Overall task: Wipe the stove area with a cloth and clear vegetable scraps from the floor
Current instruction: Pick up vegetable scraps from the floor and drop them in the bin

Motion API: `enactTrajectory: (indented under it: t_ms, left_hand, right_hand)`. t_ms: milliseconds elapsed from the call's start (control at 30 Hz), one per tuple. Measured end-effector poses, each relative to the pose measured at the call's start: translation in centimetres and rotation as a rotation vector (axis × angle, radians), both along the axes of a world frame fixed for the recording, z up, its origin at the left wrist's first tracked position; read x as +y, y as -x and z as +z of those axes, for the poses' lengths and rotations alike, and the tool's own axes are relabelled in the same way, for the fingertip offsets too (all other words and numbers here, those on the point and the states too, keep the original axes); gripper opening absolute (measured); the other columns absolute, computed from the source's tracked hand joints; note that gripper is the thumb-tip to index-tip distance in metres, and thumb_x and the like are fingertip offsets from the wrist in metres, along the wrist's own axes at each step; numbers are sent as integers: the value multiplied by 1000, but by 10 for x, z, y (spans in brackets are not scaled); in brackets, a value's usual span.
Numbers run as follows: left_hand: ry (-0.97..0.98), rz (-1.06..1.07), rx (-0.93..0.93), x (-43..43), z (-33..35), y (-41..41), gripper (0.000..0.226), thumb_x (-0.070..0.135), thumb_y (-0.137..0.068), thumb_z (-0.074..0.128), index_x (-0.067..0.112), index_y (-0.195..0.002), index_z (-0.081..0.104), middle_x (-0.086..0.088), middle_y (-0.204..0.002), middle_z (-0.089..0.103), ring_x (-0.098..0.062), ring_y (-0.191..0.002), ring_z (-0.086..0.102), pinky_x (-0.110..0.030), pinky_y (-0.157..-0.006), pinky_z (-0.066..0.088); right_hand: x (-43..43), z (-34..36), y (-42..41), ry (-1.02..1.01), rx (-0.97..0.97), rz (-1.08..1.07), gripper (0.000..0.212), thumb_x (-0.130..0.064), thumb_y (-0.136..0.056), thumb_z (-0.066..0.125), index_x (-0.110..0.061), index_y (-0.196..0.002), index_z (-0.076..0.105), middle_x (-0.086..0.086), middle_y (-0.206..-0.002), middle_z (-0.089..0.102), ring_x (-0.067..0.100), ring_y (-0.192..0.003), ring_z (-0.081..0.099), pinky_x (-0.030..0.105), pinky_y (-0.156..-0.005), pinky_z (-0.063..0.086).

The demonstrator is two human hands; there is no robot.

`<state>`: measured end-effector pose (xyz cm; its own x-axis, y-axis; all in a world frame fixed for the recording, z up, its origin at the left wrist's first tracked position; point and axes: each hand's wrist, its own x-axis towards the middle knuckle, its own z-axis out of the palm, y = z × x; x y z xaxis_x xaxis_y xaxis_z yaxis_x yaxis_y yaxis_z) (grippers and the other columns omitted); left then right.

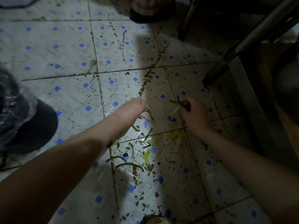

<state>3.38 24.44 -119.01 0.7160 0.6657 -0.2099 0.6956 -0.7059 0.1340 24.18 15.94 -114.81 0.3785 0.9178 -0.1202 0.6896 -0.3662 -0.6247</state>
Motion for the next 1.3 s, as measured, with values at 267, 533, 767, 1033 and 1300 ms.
enactTrajectory:
  t_ms: [267, 533, 767, 1033, 1300]
  left_hand:
    - [-10, 121, 41, 3, 45, 55, 43, -19, -73, 51, 5, -108, 44, -13, -106, 44, -26, -95, 46, -33, -72, 40]
    - [-107, 235, 13, 2, 88, 108, 48, -24, -69, 47, 5, -106, 45, -15, -108, 44, -26, -92, 44, -32, -68, 34]
    - [-218, 359, -69, -2, 123, 142, 48, -24, -76, 46, 3, -116, 45, -16, -109, 46, -30, -98, 49, -31, -70, 35]
    - [-272, 563, -155, -14, 178, 194, 42, -24, -75, 45, 4, -106, 44, -17, -111, 44, -32, -104, 46, -37, -78, 40]
    - [-326, 726, -103, -36, 193, 237, 47, -19, -79, 48, 3, -120, 42, -17, -121, 43, -34, -115, 43, -40, -87, 42]
  right_hand:
    - [17, 23, 43, -73, 53, 103, 8, -11, -92, 55, -18, -89, 57, -5, -83, 56, 9, -75, 54, 22, -60, 44]
    - [33, 49, 86, -169, -43, 217, 16, 0, -88, 57, -13, -96, 61, -4, -93, 56, 10, -83, 52, 20, -69, 41]
    - [44, 76, 122, -208, -90, 322, 16, -4, -93, 52, -13, -104, 60, -3, -98, 53, 4, -71, 48, 9, -51, 36]
    - [52, 89, 167, -268, -73, 425, 17, -4, -92, 53, -13, -105, 61, 0, -98, 55, 5, -71, 50, 11, -52, 42]
    - [75, 105, 214, -335, -22, 485, 19, -3, -91, 55, -11, -105, 62, 8, -95, 61, 21, -79, 57, 30, -66, 45]
